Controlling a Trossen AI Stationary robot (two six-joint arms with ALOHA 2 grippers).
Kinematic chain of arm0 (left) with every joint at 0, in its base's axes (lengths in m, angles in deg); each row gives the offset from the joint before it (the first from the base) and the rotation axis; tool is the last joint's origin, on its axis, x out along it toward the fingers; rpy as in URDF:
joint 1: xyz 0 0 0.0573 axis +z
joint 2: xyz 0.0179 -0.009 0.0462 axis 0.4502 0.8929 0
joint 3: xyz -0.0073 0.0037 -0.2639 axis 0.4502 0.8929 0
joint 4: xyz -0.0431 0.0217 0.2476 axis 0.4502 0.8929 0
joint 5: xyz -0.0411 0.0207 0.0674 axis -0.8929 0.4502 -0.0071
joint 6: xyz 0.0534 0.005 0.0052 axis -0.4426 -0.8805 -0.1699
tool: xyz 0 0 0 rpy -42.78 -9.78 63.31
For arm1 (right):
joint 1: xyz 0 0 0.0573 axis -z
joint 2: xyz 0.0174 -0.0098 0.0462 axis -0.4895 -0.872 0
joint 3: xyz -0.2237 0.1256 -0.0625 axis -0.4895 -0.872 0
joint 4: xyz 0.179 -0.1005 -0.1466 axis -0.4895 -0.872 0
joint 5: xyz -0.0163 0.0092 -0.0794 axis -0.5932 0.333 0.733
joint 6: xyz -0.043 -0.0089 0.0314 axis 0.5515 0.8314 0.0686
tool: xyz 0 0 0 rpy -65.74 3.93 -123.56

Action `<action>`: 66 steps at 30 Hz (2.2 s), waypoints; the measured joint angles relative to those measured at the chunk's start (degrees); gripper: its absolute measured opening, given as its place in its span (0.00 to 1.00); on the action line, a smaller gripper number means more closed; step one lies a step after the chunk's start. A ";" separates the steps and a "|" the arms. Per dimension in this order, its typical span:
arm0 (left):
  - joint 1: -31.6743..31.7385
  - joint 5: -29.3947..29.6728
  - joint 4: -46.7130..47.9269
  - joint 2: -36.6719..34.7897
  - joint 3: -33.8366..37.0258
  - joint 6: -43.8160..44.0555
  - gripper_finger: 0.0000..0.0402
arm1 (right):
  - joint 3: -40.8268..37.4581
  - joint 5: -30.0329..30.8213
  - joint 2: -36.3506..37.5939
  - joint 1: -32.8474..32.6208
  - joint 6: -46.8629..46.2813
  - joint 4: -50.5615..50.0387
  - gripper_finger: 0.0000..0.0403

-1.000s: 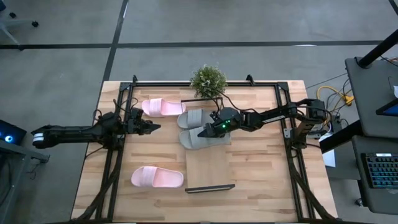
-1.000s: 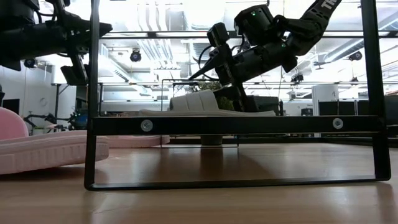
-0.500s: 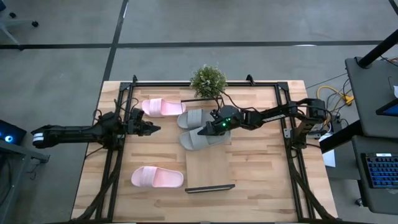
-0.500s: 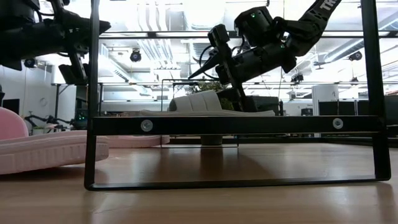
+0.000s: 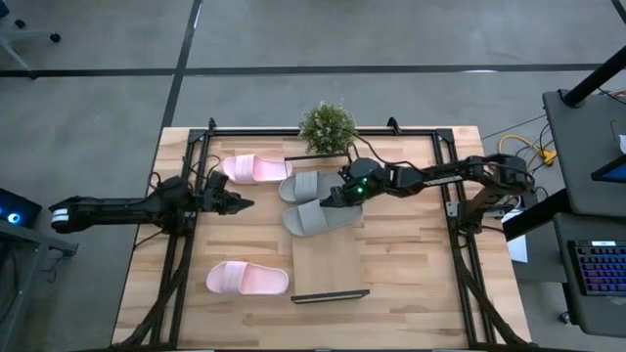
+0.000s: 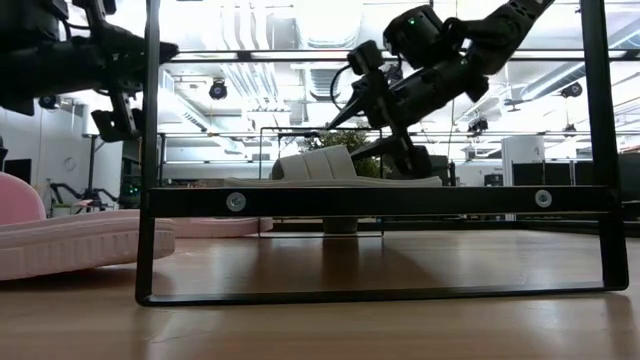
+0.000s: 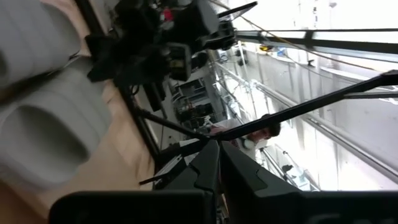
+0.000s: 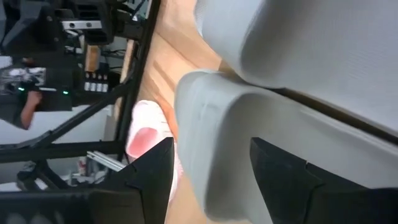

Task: Pick and place slides into the shelf
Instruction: Put the bottom pink slide on the shelf

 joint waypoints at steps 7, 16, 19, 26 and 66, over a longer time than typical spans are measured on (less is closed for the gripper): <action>0.00 -1.35 5.01 -0.24 -0.15 1.62 0.00 | 0.00 0.14 3.85 0.28 2.16 -4.37 0.50; 0.00 -7.30 10.20 -0.32 -0.58 4.06 0.00 | 0.00 1.57 7.37 0.27 5.46 -11.21 0.50; 0.02 -9.52 16.03 -1.12 -0.91 4.42 0.00 | 0.00 1.70 8.50 0.27 6.32 -12.04 0.50; -0.02 -12.27 25.62 -3.91 -1.88 6.68 0.00 | 0.00 3.30 10.47 0.26 7.30 -12.82 0.50; -34.72 22.07 23.69 2.91 -5.60 12.69 0.00 | -0.04 4.65 18.38 1.86 12.20 -24.74 0.50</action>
